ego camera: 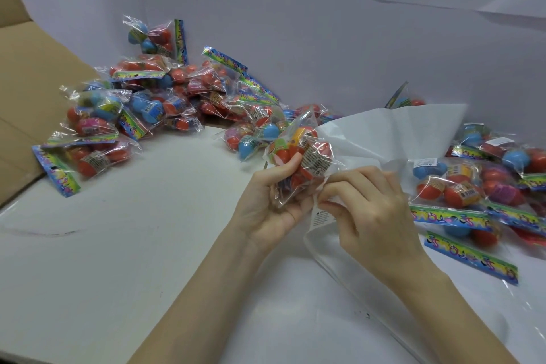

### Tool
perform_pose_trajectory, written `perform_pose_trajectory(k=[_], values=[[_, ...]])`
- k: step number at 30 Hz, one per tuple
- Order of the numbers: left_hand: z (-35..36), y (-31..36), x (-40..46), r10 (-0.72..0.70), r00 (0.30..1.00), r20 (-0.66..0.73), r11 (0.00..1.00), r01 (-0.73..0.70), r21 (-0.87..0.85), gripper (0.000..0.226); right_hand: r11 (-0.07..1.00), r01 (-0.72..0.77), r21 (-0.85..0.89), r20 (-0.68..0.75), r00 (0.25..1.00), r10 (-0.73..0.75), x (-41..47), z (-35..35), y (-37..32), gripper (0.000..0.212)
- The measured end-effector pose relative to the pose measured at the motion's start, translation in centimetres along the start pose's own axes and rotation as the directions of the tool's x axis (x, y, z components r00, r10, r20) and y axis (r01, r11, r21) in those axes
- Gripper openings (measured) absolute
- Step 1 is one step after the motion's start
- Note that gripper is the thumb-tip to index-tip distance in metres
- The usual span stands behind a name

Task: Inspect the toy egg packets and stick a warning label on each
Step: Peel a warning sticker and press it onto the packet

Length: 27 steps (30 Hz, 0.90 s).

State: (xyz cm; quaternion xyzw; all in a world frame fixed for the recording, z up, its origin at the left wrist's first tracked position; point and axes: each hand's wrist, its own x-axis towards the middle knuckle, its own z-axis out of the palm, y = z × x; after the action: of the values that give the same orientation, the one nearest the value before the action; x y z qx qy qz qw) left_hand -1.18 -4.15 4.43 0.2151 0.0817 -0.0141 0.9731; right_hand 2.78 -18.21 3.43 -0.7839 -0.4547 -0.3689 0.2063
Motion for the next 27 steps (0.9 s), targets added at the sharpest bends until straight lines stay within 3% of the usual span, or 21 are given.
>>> perform_pose_trajectory(k=[4,8,12,14,16,18,23,27], values=[[-0.1,0.1,0.2,0.109,0.990,-0.088,0.992,-0.102,0.080,0.018,0.983,-0.103,0.151,0.109,0.990,0.087,-0.2,-0.2,0.0,0.012],[0.0,-0.1,0.3,0.255,0.959,-0.126,0.940,-0.216,0.263,0.019,0.912,-0.226,0.341,0.053,0.974,0.221,-0.1,-0.7,-0.1,0.020],[0.1,-0.1,0.1,0.454,0.886,-0.090,0.784,-0.350,0.512,0.016,0.737,-0.331,0.590,-0.051,0.895,0.442,0.2,-1.9,0.6,0.016],[0.3,0.1,-0.1,0.544,0.838,-0.026,0.683,-0.426,0.593,0.027,0.662,-0.347,0.664,-0.066,0.855,0.514,0.5,-2.3,1.0,0.013],[0.3,0.2,-0.3,0.585,0.810,0.044,0.600,-0.468,0.649,0.034,0.656,-0.360,0.664,-0.071,0.843,0.534,0.7,-2.6,1.2,0.014],[0.4,0.4,-0.4,0.535,0.841,0.076,0.599,-0.441,0.668,0.034,0.676,-0.362,0.642,-0.079,0.845,0.528,0.9,-2.9,1.2,0.017],[0.6,0.7,-0.8,0.323,0.940,0.112,0.755,-0.327,0.569,0.035,0.735,-0.330,0.593,-0.052,0.895,0.443,1.2,-3.4,0.4,0.024],[0.7,0.3,-0.9,0.324,0.935,0.146,0.669,-0.335,0.664,0.035,0.766,-0.299,0.569,-0.025,0.925,0.380,1.5,-3.4,-0.6,0.025]])
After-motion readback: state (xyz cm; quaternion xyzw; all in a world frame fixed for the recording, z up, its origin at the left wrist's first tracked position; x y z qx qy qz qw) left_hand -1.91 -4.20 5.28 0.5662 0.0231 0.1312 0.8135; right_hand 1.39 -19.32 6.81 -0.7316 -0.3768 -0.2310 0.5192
